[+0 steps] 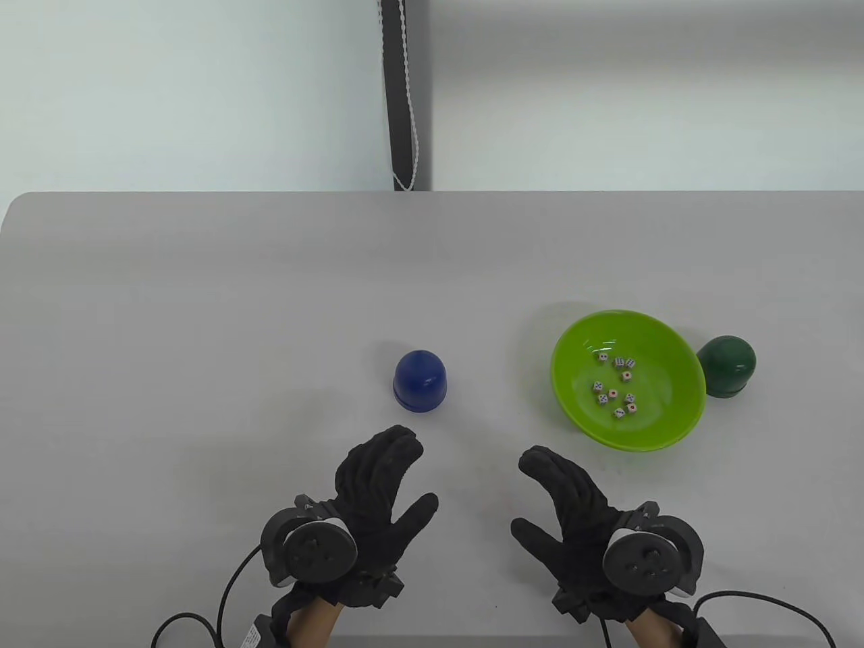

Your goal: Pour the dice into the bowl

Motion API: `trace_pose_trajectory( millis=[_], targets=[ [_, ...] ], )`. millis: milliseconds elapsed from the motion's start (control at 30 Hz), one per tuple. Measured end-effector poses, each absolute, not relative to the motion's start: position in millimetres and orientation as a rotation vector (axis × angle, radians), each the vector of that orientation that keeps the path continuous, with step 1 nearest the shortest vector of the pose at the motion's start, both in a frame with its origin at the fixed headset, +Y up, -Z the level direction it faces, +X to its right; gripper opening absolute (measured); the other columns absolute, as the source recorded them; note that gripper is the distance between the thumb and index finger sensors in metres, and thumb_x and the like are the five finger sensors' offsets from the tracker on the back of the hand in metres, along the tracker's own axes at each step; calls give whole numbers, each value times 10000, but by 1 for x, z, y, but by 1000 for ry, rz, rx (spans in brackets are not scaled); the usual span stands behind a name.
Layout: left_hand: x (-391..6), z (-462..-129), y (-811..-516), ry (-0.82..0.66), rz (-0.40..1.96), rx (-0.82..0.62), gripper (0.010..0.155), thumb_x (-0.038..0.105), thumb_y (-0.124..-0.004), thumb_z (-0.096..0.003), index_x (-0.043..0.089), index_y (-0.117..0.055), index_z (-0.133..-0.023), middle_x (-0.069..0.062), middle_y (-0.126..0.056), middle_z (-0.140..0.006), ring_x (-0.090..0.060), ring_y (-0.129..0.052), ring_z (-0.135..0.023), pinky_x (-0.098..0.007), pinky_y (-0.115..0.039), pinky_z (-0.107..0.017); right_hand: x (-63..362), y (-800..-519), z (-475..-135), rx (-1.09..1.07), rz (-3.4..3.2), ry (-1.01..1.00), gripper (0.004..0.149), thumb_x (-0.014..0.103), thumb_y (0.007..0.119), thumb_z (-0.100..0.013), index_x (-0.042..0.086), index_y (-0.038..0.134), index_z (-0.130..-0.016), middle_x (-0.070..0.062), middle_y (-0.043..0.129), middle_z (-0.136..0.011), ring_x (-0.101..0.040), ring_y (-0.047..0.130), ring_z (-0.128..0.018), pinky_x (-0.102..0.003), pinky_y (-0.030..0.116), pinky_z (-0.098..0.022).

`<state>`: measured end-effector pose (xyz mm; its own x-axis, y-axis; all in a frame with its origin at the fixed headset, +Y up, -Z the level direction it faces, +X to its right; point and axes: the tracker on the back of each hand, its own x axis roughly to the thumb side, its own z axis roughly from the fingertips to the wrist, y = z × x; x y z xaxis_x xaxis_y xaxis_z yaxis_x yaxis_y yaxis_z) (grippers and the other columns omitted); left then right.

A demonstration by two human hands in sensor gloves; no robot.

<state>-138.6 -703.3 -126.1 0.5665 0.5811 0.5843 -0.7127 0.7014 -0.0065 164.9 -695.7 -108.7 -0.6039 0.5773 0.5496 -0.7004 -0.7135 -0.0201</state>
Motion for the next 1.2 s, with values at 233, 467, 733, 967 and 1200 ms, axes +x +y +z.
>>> trace_pose_trajectory(
  millis=[233,467,733,967,1200],
  targets=[
    [-137,-131,-712,-563,730,197,741,468,-676,-602,10,-420,-1125,-360,-490,-1126,-599,-559,-964,-801,-416,-629,168,-697,-112,650,2313,-320,831,444,818,-470,17,449,-1080,-278,620,-1067,-513,706,-901,-673,602,-596],
    [-135,-130,-710,-585,739,187,735,452,-677,-606,9,-407,-1127,-360,-477,-1129,-599,-553,-967,-801,-414,-630,165,-700,-112,661,2304,-298,820,435,813,-473,20,448,-1079,-270,625,-1067,-507,712,-902,-677,603,-596],
    [-136,-130,-709,-591,762,184,739,456,-677,-607,12,-402,-1130,-360,-467,-1135,-597,-549,-972,-802,-411,-634,165,-707,-117,623,2297,-241,818,428,810,-477,15,442,-1079,-276,618,-1067,-512,705,-902,-679,595,-597],
    [-135,-132,-709,-602,782,169,787,519,-669,-600,13,-397,-1138,-359,-463,-1142,-599,-545,-978,-806,-408,-636,165,-706,-116,642,2325,-259,812,428,807,-479,19,445,-1080,-273,618,-1069,-512,703,-905,-682,592,-598],
    [-135,-129,-711,-597,800,163,796,531,-667,-596,11,-400,-1136,-361,-465,-1140,-603,-545,-976,-810,-407,-632,160,-703,-109,720,2361,-269,816,429,806,-479,17,442,-1081,-274,612,-1072,-514,697,-908,-686,584,-600]
  ],
)
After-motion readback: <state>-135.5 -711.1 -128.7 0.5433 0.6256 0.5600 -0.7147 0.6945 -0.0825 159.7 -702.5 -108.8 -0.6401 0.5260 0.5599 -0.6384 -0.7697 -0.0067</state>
